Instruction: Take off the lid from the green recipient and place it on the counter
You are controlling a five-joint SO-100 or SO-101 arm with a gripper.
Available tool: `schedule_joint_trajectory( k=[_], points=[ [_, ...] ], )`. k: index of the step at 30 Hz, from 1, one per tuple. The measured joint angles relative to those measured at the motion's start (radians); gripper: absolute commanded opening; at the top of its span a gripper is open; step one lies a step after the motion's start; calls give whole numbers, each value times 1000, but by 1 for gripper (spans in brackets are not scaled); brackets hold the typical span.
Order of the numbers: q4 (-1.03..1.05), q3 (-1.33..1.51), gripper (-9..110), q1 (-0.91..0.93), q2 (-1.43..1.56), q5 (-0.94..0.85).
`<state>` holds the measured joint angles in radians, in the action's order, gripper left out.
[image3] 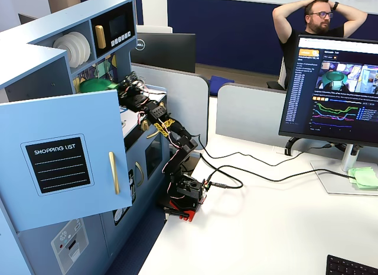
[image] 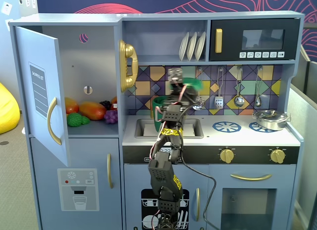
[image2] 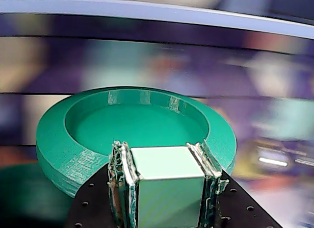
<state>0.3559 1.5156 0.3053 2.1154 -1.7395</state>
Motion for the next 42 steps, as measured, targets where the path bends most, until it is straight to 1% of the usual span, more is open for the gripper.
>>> schedule_joint_trajectory(
  k=[5, 12, 22, 30, 31, 32, 34, 38, 39, 42],
  points=[
    [-6, 20, 0, 126, 2, 0],
    [-152, 152, 0, 224, -91, 0],
    [-431, 330, 0, 239, -304, 0],
    [-535, 448, 0, 239, -331, -9],
    [-548, 462, 1, 239, -331, -2],
    [-563, 474, 4, 239, -331, -2],
    [-578, 489, 14, 239, -330, -2],
    [-588, 489, 28, 247, -330, 23],
    [-586, 486, 30, 250, -330, 32],
    [-546, 460, 31, 253, -330, 46]
  ],
)
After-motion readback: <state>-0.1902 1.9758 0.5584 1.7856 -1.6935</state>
